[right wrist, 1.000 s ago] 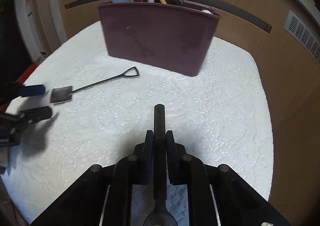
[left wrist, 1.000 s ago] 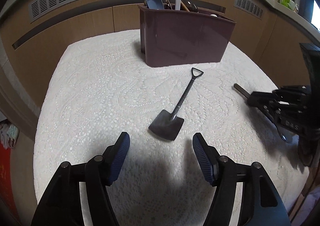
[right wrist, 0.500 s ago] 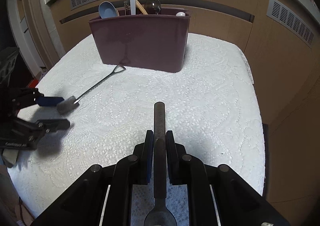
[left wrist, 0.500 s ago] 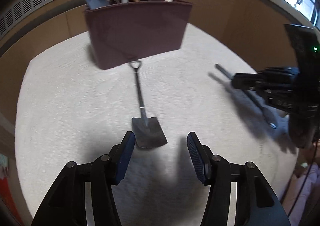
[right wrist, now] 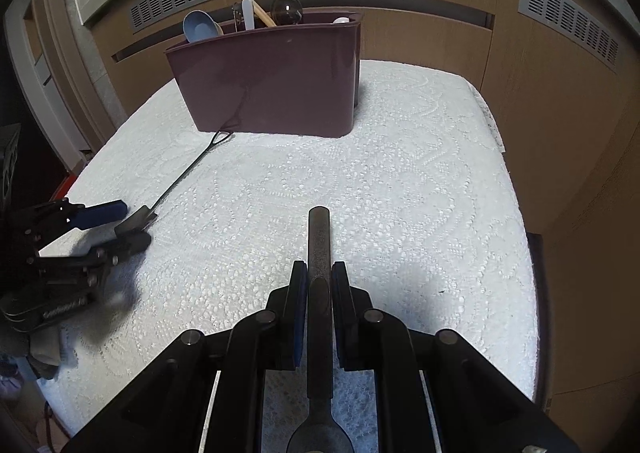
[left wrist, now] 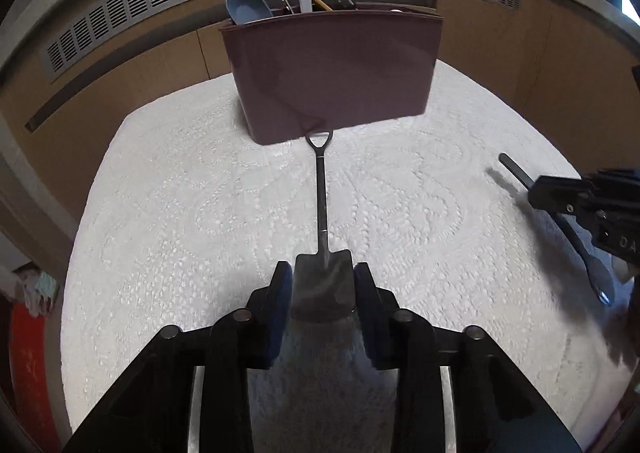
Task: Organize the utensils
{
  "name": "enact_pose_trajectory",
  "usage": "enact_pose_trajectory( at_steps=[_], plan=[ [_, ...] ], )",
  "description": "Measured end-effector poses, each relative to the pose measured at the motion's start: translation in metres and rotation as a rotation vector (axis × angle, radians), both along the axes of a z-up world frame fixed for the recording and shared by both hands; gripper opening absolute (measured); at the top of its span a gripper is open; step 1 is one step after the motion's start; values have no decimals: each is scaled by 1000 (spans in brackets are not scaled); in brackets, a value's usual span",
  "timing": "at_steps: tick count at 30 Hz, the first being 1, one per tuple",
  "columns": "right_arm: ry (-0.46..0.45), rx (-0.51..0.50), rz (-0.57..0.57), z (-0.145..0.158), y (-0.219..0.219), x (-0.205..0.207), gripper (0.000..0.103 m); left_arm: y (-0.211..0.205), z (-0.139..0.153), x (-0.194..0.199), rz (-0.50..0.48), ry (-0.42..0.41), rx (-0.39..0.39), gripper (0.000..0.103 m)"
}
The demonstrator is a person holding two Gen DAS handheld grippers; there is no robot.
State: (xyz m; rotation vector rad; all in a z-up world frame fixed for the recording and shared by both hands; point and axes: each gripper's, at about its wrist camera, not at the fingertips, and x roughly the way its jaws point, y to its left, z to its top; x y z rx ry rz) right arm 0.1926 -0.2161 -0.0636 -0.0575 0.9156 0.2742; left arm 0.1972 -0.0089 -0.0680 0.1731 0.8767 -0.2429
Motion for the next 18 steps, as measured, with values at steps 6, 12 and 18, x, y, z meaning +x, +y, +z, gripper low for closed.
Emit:
enact_pose_trajectory(
  at_steps=[6,12,18],
  plan=[
    [-65,22,-12,19,-3,-9,11,16,48,-17,51,-174,-94,7],
    [-138,39,-23,42,-5,-9,11,30,69,-3,85,-206,-115,7],
    [-116,26,-22,32,-7,-9,11,35,45,14,39,-25,-171,9]
  ],
)
